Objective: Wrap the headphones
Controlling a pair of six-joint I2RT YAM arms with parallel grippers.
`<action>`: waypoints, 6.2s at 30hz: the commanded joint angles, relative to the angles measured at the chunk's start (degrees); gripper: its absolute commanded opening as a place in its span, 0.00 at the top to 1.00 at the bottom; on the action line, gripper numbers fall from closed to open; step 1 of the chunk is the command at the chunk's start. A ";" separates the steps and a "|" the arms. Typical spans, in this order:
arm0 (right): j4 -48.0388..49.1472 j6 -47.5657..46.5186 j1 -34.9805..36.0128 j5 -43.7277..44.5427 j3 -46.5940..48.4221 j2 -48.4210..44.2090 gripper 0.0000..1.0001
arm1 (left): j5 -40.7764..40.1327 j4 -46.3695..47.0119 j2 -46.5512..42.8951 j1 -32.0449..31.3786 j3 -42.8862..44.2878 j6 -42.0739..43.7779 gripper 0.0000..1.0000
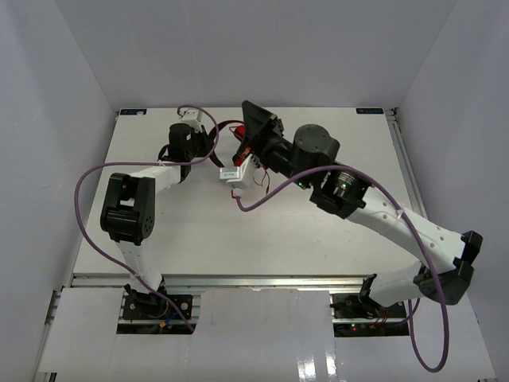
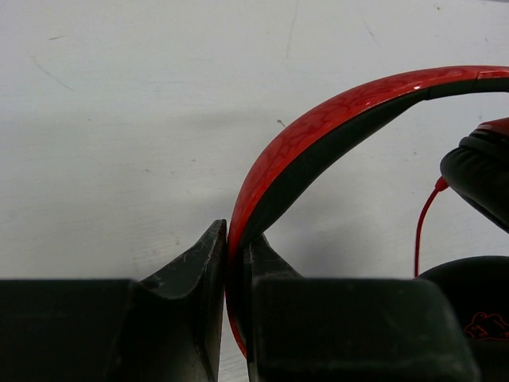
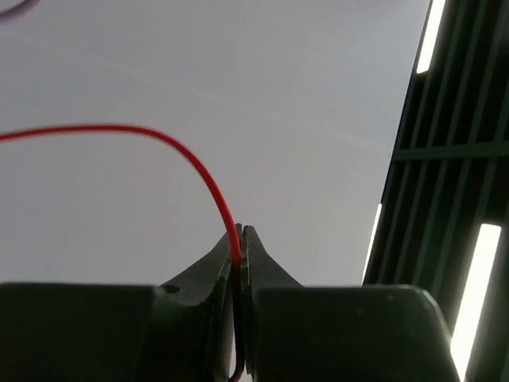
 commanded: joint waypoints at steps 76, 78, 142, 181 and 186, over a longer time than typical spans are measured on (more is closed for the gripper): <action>-3.78 1.71 -15.53 11.45 24.00 12.76 0.92 | 24.24 -14.38 -40.14 -10.84 -18.03 1.86 1.00; -4.34 1.55 -15.49 14.36 22.13 11.45 0.92 | 24.59 -13.95 -41.54 -8.97 -18.67 0.47 1.00; -23.69 74.77 -38.67 -75.30 -9.25 17.39 0.91 | 10.17 -39.81 -37.46 4.01 9.81 -4.00 1.00; -13.25 70.35 -14.90 -35.02 -23.34 14.60 0.79 | -12.98 -28.57 -15.97 3.13 25.68 -20.67 1.00; -14.80 69.79 -13.71 -31.73 -21.54 16.40 0.76 | -14.38 -28.57 -14.54 3.12 26.94 -20.92 1.00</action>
